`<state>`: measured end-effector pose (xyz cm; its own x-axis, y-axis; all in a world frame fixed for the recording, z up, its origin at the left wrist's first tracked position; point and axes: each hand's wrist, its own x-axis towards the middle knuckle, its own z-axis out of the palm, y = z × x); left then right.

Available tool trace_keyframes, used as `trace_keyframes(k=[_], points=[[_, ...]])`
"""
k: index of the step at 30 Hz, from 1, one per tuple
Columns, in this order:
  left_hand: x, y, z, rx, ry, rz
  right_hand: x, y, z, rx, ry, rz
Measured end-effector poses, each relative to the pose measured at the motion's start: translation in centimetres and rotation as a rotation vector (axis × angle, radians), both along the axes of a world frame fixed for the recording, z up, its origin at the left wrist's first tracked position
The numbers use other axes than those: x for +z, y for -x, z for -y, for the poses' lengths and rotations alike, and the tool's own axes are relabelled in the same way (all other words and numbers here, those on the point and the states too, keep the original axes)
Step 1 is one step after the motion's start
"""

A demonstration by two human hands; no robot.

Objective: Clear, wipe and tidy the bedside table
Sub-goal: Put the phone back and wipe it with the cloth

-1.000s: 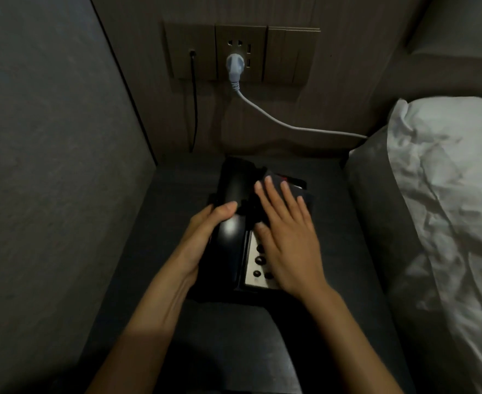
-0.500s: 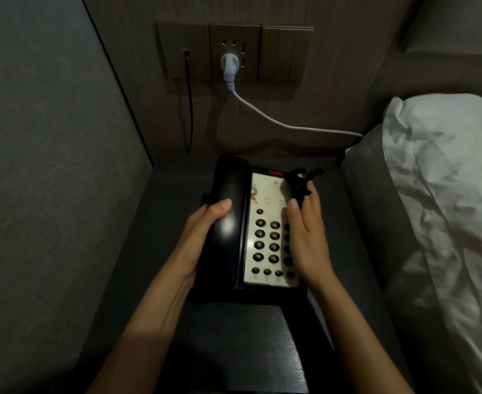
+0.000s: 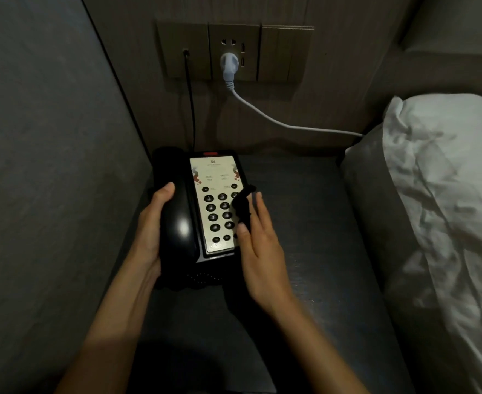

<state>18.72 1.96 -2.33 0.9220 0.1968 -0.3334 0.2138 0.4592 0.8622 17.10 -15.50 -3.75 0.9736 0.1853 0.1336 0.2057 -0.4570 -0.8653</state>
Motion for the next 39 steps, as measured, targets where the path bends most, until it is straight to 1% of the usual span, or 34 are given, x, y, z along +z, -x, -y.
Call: trace_keyframes(k=[3,7,9,12,13,15,18,20,21,22,23,25,28,31,35,39], points=[[0.2,0.1,0.7,-0.064,-0.024,0.001,0.5,-1.0,0.3,-0.057,0.032,0.032],[0.2,0.2,2.6,-0.220,-0.187,-0.002,1.2,-2.7,1.7,-0.196,0.027,0.010],[0.2,0.3,3.4,-0.297,-0.245,0.021,1.7,-3.2,2.3,-0.244,-0.028,-0.060],[0.2,0.7,4.5,-0.436,-0.287,0.049,2.2,-3.4,2.3,-0.226,-0.185,-0.196],[0.1,0.9,4.9,-0.470,-0.288,0.048,2.4,-3.4,2.3,-0.214,-0.227,-0.206],[0.0,1.0,5.4,-0.493,-0.289,0.040,2.6,-3.3,2.1,-0.169,-0.247,-0.153],[0.1,0.8,5.6,-0.450,-0.224,0.067,2.9,-3.1,1.6,-0.032,-0.170,0.049],[0.3,0.7,5.3,-0.428,-0.059,0.112,2.9,-2.8,1.1,0.064,-0.115,0.149],[0.5,0.6,5.1,-0.422,0.036,0.114,2.8,-2.6,0.9,0.106,-0.084,0.180],[0.8,0.6,4.8,-0.402,0.093,0.081,2.6,-2.4,0.7,0.144,-0.052,0.201],[0.9,0.6,4.6,-0.365,0.095,0.037,2.4,-2.2,0.4,0.178,-0.020,0.216],[0.9,0.5,3.9,-0.290,0.038,-0.013,2.3,-1.6,0.0,0.245,0.044,0.245],[1.1,0.6,2.7,-0.278,0.062,0.038,2.4,-0.6,-1.1,0.353,0.113,0.299],[1.2,0.1,1.1,-0.232,0.109,0.040,2.6,0.4,-2.0,0.429,0.132,0.324],[1.1,-0.5,-0.7,-0.219,0.044,0.018,2.5,1.3,-3.0,0.483,0.155,0.348],[0.5,-0.9,-2.3,-0.114,0.020,-0.040,2.3,1.7,-3.7,0.502,0.126,0.340]])
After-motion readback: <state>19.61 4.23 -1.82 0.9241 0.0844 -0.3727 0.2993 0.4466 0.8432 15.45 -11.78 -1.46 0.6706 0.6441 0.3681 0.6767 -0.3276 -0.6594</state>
